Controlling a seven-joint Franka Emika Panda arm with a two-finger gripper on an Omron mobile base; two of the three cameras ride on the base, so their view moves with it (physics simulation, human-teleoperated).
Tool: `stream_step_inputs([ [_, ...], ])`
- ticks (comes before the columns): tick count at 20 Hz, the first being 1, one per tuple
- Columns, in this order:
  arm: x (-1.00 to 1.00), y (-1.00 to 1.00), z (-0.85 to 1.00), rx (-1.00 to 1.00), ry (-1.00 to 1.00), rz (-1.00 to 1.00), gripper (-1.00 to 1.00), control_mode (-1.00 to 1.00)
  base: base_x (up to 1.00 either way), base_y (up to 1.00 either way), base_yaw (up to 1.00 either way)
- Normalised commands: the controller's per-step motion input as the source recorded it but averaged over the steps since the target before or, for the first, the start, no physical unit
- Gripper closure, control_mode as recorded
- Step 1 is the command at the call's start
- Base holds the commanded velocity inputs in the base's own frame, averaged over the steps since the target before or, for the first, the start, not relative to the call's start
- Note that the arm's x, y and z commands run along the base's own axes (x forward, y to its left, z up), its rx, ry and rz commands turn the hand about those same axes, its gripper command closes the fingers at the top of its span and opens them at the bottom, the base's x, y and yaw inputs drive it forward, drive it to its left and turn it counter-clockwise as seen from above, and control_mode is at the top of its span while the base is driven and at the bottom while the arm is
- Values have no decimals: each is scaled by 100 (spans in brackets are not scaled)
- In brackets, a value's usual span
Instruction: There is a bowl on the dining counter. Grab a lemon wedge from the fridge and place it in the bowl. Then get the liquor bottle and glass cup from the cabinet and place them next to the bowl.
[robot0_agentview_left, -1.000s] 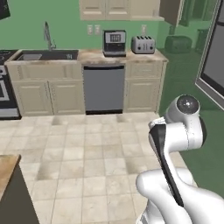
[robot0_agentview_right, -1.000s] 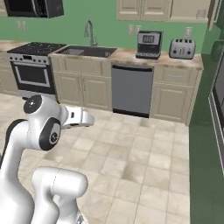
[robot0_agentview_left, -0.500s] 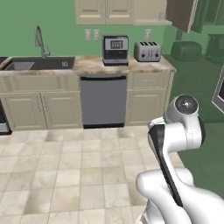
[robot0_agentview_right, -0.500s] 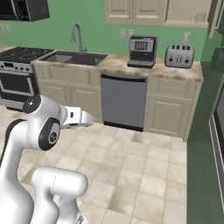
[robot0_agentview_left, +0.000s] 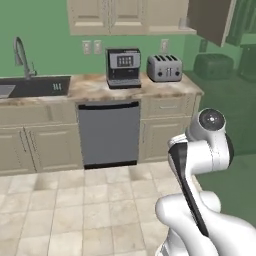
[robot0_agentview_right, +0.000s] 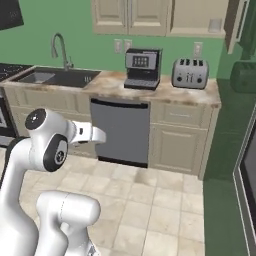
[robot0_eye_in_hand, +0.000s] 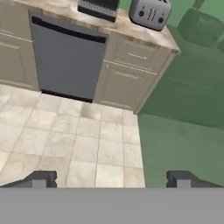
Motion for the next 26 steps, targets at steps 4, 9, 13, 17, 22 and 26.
stream_step_inputs([
  [4, 0, 0, 0, 0, 0, 0, -100, 100, 100, -9, -40],
  [9, 0, 0, 0, 0, 0, 0, -100, 100, 100, -17, -28],
  [13, 0, 0, 0, 0, 0, 0, -100, 100, 100, -34, -2],
  [17, 0, 0, 0, 0, 0, 0, -100, 100, 100, -49, 0],
  [22, 0, 0, 0, 0, 0, 0, -100, 100, 100, -41, 0],
  [26, 0, 0, 0, 0, 0, 0, -100, 100, 100, -28, 6],
])
